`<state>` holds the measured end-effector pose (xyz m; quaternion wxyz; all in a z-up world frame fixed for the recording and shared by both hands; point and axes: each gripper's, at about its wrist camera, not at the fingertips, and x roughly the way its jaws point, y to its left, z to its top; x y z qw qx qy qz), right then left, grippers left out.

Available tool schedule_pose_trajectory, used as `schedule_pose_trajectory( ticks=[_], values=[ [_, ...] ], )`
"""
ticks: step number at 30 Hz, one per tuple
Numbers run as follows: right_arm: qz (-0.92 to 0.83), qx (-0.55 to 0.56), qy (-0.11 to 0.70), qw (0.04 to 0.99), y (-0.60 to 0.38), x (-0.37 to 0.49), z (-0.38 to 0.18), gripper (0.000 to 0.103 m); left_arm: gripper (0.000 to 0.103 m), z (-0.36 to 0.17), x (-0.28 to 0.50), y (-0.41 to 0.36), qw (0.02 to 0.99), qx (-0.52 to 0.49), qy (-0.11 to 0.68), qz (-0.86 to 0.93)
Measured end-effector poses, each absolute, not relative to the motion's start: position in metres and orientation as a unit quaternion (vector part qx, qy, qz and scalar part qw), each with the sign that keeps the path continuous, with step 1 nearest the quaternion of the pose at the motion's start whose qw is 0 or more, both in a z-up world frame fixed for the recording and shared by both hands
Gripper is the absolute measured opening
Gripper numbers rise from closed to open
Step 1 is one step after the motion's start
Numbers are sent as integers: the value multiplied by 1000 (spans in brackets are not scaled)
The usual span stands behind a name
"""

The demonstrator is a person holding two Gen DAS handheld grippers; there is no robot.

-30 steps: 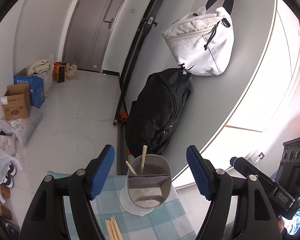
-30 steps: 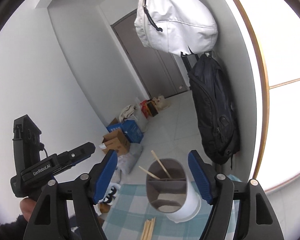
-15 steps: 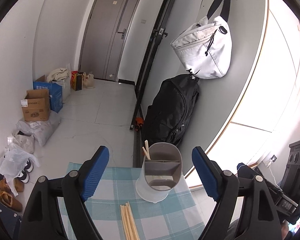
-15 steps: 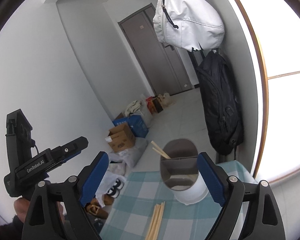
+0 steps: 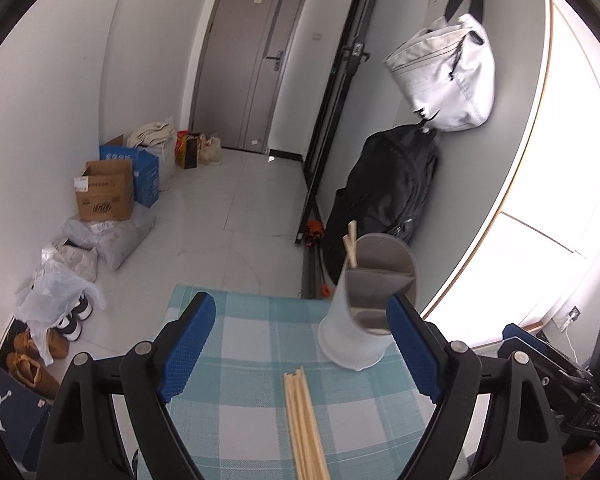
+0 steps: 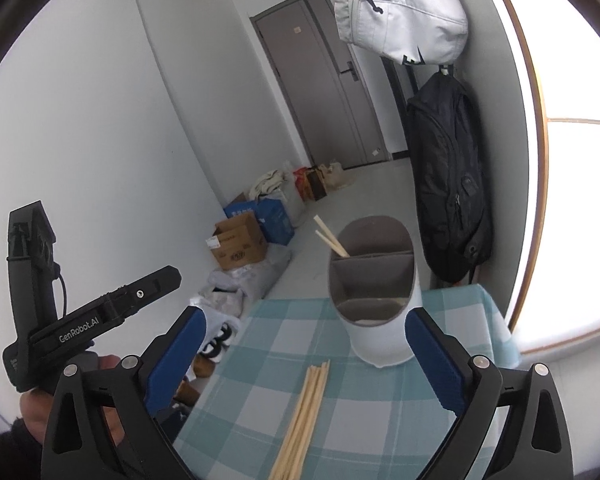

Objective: Organize utensils
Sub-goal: 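Withdraw both grippers from the holder back toward the chopstick pile, then close the right gripper on the remaining chopsticks and lift them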

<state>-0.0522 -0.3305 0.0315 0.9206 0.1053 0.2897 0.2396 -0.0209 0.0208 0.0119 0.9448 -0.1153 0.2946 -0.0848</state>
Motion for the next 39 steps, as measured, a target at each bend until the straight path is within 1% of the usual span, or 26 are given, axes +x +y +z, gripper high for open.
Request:
schedule_pose_trajectory(
  ticks=[6,9,12,15,17,18,19,21,22,24,25,27,29,32,33,35,36,37,38,39],
  values=[
    [232,74,356,902,-313,-36,-5,100,85,-31,-10,41,931,-139,332,-60],
    [242,62,391,886,-300,-26,-22,98,85,-45,-5,50,925,-146,345,-64],
    [251,52,428,867,-287,-15,-40,88,85,-53,-4,62,927,-136,348,-42],
    [258,48,467,845,-273,0,-59,76,85,-56,-1,74,919,-156,359,-44],
    [251,44,490,834,-265,10,-71,75,85,-57,0,80,921,-154,357,-26],
    [246,43,506,826,-259,16,-80,70,85,-58,2,82,921,-148,361,-16],
    [244,41,518,819,-254,21,-87,61,85,-59,2,84,920,-148,363,-9],
    [234,30,541,807,-243,30,-101,55,85,-62,4,92,914,-169,369,-8],
    [230,25,545,805,-239,32,-106,51,85,-64,6,96,909,-181,375,-12],
    [221,17,556,801,-229,39,-117,46,85,-68,10,101,900,-195,390,-14],
    [216,16,559,800,-226,41,-121,43,85,-69,10,102,897,-200,393,-14],
    [200,20,562,803,-220,47,-125,38,84,-72,10,106,893,-210,398,-11],
    [185,27,562,806,-218,54,-128,38,85,-74,12,108,889,-217,403,-11],
    [167,28,570,804,-215,59,-132,30,84,-76,15,111,884,-225,409,-11],
    [161,28,571,804,-215,60,-133,26,85,-77,15,113,883,-227,410,-12],
    [151,30,574,804,-215,62,-134,25,84,-77,15,116,880,-236,412,-13],
    [148,35,578,802,-215,62,-136,22,84,-78,15,118,879,-240,412,-14],
    [144,38,583,799,-216,63,-137,15,84,-78,16,119,878,-243,413,-14],
    [138,41,585,798,-216,64,-139,14,84,-79,17,120,876,-246,414,-12],
    [134,42,582,801,-217,63,-138,11,84,-79,17,122,875,-248,414,-12]
  ],
)
